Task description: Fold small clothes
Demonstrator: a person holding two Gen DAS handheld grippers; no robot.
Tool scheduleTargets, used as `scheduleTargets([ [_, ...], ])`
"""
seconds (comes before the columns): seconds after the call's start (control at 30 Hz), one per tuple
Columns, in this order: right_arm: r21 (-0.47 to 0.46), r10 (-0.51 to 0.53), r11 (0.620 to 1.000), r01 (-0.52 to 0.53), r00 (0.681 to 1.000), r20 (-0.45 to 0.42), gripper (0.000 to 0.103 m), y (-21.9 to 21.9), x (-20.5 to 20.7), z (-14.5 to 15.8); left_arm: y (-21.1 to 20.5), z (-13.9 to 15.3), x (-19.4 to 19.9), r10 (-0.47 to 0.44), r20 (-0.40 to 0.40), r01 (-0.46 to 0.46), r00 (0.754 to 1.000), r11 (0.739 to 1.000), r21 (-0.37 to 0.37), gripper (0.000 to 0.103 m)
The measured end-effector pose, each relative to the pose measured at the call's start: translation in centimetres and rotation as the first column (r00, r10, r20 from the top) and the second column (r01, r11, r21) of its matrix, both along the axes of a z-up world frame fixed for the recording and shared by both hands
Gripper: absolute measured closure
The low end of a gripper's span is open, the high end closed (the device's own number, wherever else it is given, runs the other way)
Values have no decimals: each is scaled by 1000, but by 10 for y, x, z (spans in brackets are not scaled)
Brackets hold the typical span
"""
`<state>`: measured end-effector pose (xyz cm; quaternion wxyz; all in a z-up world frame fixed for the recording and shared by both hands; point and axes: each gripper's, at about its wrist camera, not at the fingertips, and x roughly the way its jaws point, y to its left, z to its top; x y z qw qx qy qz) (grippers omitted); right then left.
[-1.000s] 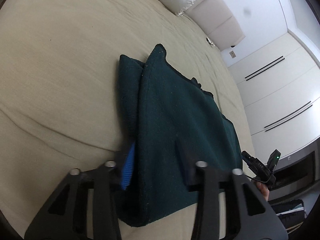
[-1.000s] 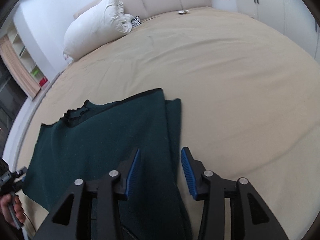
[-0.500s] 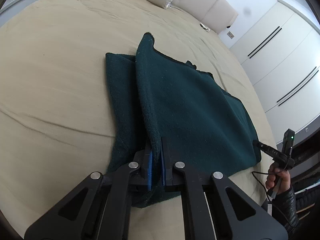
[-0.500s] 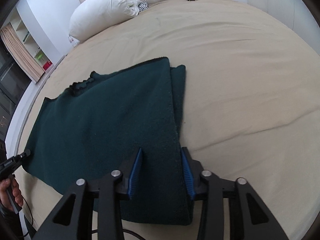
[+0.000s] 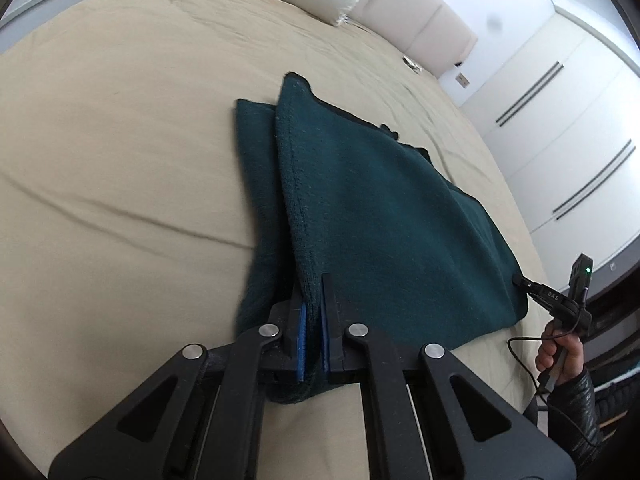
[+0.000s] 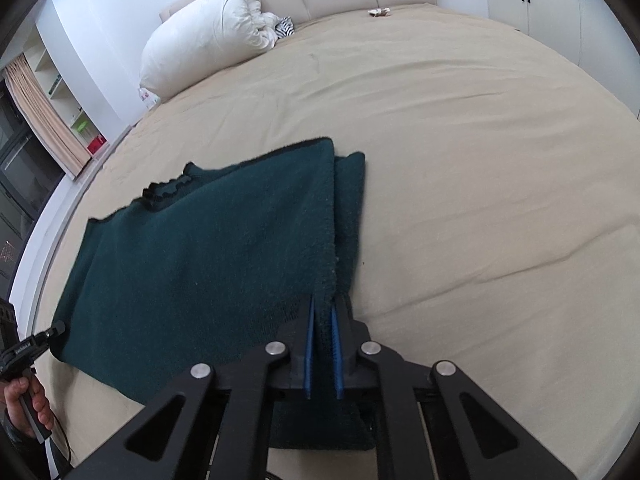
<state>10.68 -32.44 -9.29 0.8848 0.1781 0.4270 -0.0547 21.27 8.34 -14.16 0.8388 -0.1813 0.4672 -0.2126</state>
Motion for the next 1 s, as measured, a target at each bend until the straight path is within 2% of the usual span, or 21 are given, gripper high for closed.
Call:
scheduleTargets([
  [0.2,57,-44,997,45,999,-27,96,-15,-1,-18,29,-37,-20,66,-81,-75,995,991,-114,99],
  [0.33,73,-59,996,56,997,45,96,-14,-8,-8,32,-40,-28,83,-79,-92,993,989,-116,99],
  [0.37,64,-61,996,58,997,47,96,-14,-8,-7,33,-42,-28,82,-83,-92,993,988,-121,99],
  [0.5,85,-38,996,41,999,-39,94,-19,3,-19,34,-40,-33,65,-73,-73,995,990,-124,99],
  [0.6,118,-43,992,44,999,-14,93,-21,-1,-14,37,-38,-32,66,-80,-76,995,989,-129,98],
  [0.7,156,-33,987,33,999,1,88,-19,-2,-15,38,-38,-29,75,-96,-89,993,985,-149,98],
  [0.83,113,-19,993,19,1000,-5,88,-10,2,-16,38,-35,-28,78,-100,-92,992,986,-141,98],
  [0.9,75,-22,997,22,1000,-10,94,-9,4,-15,37,-34,-27,79,-102,-93,992,986,-141,98],
  [1.0,73,-66,995,66,998,-3,96,-15,1,-14,37,-33,-27,79,-102,-92,992,987,-134,98],
])
